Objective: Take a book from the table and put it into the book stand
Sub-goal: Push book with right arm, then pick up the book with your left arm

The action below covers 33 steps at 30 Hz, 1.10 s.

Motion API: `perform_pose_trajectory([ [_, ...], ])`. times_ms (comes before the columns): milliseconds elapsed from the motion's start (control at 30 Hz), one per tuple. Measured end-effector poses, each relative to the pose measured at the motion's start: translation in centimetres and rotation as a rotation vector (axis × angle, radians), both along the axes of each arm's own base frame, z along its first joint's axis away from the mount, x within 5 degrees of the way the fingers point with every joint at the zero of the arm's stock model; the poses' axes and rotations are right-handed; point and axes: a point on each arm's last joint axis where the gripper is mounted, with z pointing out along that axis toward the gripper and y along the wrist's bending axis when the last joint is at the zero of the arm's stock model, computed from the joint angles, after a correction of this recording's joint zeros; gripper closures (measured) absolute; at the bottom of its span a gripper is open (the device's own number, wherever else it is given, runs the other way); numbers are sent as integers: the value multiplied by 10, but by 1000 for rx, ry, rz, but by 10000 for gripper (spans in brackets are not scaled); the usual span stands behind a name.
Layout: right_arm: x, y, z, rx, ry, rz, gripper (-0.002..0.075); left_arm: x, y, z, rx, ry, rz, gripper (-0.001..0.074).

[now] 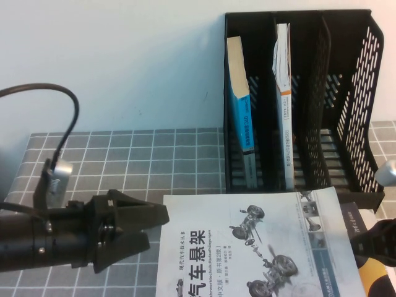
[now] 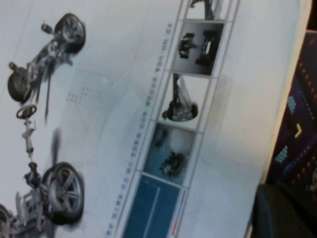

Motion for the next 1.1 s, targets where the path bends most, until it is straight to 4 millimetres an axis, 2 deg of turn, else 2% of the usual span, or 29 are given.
perform_pose_trajectory([
  [67,0,0,0,0,-6,9,728,5,0,-8,10,34,-19,82],
  [167,1,1,-1,1,-9,17,728,11,0,-24,25,76,-36,52],
  [433,1,1,-1,3,-12,21,728,25,-2,-63,1,181,-57,44],
  [600,1,2,-1,9,-8,21,728,34,-6,-74,-111,201,-53,43],
  [767,2,6,-6,14,13,42,728,37,-6,-91,-124,256,-40,43],
  [933,3,8,-8,27,17,52,728,37,-6,-97,-121,277,-44,43],
  [1033,3,9,-8,28,12,58,728,37,-6,-97,-118,275,-49,87],
  [1100,3,9,-8,27,10,62,728,37,-6,-97,-114,272,-54,176],
])
